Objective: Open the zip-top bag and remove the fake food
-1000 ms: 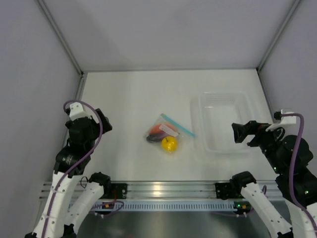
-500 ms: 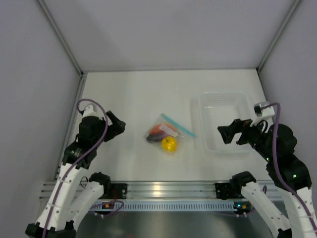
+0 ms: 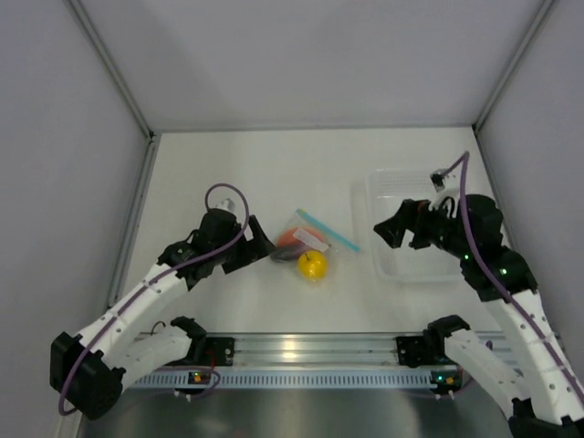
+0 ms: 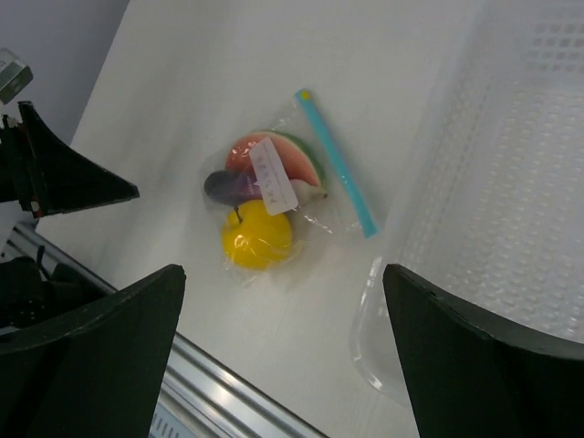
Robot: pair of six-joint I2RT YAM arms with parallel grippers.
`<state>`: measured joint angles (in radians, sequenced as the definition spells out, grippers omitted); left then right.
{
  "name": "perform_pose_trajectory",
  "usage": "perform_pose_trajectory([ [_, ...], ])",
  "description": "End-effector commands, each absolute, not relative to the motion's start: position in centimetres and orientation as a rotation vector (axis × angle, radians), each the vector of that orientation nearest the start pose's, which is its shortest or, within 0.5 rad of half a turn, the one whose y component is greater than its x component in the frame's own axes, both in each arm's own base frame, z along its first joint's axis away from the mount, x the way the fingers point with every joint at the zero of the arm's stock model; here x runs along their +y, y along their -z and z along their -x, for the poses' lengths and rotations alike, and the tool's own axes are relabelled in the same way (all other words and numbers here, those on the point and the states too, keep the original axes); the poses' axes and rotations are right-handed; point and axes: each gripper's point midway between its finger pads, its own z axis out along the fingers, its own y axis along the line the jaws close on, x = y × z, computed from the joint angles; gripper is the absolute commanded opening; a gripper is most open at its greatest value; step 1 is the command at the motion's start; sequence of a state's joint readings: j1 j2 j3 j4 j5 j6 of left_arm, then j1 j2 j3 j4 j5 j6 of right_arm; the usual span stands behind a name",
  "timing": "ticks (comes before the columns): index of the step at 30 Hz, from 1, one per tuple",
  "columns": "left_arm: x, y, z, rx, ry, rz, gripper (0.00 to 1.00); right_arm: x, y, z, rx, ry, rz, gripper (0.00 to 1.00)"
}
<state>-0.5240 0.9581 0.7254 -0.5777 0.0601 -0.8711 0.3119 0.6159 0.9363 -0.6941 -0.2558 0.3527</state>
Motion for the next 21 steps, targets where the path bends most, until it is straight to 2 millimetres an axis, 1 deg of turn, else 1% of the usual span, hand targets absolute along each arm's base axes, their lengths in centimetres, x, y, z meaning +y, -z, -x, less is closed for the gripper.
perform_pose_trajectory([
  [1, -18.5, -17.2, -22.7, 2.329, 0.782, 0.402, 0.99, 17.2, -27.2, -23.0, 2.028, -0.903, 0.224, 0.9],
  [2, -18.0, -17.4, -22.9, 2.303, 0.761, 0.41, 0.99, 17.9, -26.8, -23.4, 2.046, -0.935, 0.247, 0.88],
  [3, -17.9, -17.4, -22.8, 2.297, 0.76, 0.409, 0.99, 18.3, -26.1, -24.1, 2.07, -0.937, 0.253, 0.84],
  [4, -17.7, -17.3, -22.6, 2.293, 0.758, 0.409, 0.99, 19.0, -24.2, -25.2, 2.131, -0.928, 0.26, 0.82],
  [5, -17.6, -17.3, -22.5, 2.288, 0.756, 0.404, 0.99, 19.2, -23.9, -26.2, 2.145, -0.895, 0.261, 0.8],
  [6, -17.5, -17.6, -22.3, 2.274, 0.765, 0.396, 0.99, 19.8, -23.1, -26.5, 2.177, -0.877, 0.286, 0.76],
  [7, -17.5, -17.6, -22.1, 2.272, 0.77, 0.387, 0.99, 20.4, -21.0, -27.4, 2.244, -0.844, 0.319, 0.74],
  [8, -17.4, -17.8, -22.0, 2.265, 0.775, 0.375, 0.99, 21.2, -20.8, -27.9, 2.254, -0.838, 0.348, 0.71],
  [9, -17.3, -18.1, -21.8, 2.252, 0.783, 0.368, 0.99, 21.6, -20.0, -28.5, 2.276, -0.834, 0.355, 0.64],
  [10, -17.2, -18.2, -21.7, 2.247, 0.785, 0.357, 0.99, 21.8, -17.9, -29.4, 2.338, -0.812, 0.358, 0.61],
  [11, -17.2, -18.6, -21.6, 2.232, 0.794, 0.349, 0.99, 21.8, -17.7, -30.3, 2.345, -0.786, 0.352, 0.59],
  [12, -17.2, -18.7, -21.5, 2.23, 0.797, 0.341, 0.99, 21.8, -16.8, -31.0, 2.367, -0.758, 0.346, 0.56],
  [13, -17.0, -18.7, -21.4, 2.232, 0.791, 0.337, 0.99, 21.8, -15.0, -31.8, 2.42, -0.725, 0.34, 0.55],
  [14, -16.9, -19.1, -21.3, 2.224, 0.79, 0.328, 0.99, 22.1, -14.9, -32.4, 2.424, -0.718, 0.351, 0.55],
  [15, -16.9, -19.1, -21.3, 2.223, 0.784, 0.323, 0.99, 22.2, -14.4, -32.7, 2.439, -0.717, 0.363, 0.53],
  [16, -16.7, -19.0, -21.2, 2.23, 0.776, 0.317, 0.99, 22.3, -12.6, -32.7, 2.497, -0.707, 0.383, 0.52],
  [17, -16.6, -19.0, -21.1, 2.232, 0.765, 0.305, 0.99, 22.7, -12.7, -33.1, 2.497, -0.718, 0.403, 0.49],
  [19, -16.4, -19.0, -21.1, 2.235, 0.748, 0.298, 0.99, 22.9, -11.4, -33.3, 2.525, -0.704, 0.415, 0.49],
  [21, -16.3, -18.9, -21.1, 2.239, 0.737, 0.285, 0.99, 23.0, -10.6, -33.2, 2.545, -0.694, 0.422, 0.49],
])
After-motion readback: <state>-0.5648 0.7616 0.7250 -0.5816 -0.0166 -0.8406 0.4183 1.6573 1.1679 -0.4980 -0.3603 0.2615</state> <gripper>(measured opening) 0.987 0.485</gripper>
